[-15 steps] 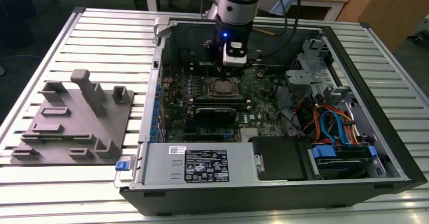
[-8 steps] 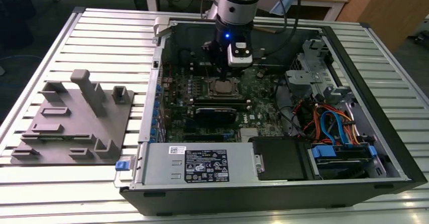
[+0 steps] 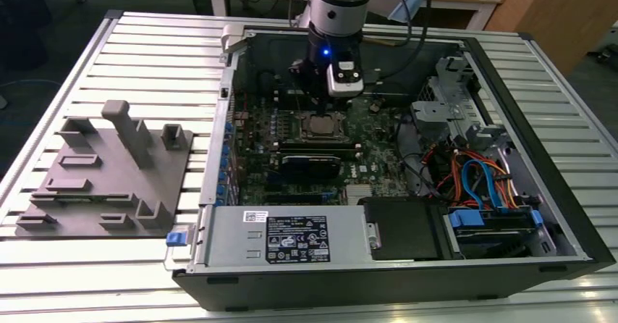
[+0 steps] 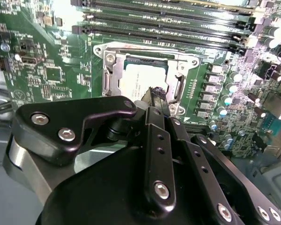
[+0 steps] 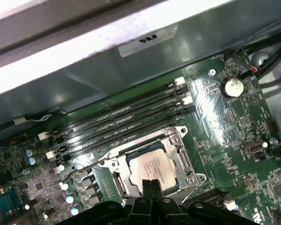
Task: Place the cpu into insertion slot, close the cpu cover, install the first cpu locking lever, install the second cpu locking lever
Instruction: 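Install the first cpu locking lever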
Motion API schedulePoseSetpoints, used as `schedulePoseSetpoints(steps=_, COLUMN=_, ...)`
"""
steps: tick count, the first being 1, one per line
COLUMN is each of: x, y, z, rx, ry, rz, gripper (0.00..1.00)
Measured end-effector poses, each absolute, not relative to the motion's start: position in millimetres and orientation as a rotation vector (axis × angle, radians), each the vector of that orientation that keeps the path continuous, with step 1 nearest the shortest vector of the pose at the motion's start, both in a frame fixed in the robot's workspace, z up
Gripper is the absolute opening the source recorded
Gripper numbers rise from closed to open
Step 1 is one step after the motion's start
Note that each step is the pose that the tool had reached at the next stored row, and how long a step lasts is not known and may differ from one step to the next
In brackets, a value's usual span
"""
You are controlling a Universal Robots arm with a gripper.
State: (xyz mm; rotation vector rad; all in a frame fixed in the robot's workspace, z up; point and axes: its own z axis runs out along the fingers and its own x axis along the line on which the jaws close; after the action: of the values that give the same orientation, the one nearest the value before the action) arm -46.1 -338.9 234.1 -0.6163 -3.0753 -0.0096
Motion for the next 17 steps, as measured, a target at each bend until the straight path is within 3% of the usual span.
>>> schedulePoseSetpoints(steps=4, x=-46.1, y=-338.9, z=234.1, rx=-0.597, ry=-3.07, rz=-0.077, gripper=0.1)
schedulePoseSetpoints(steps=17, x=-48.1, y=-339.1, z=234.1, rx=-0.38, ry=-3.101, rz=-0.077, gripper=0.1)
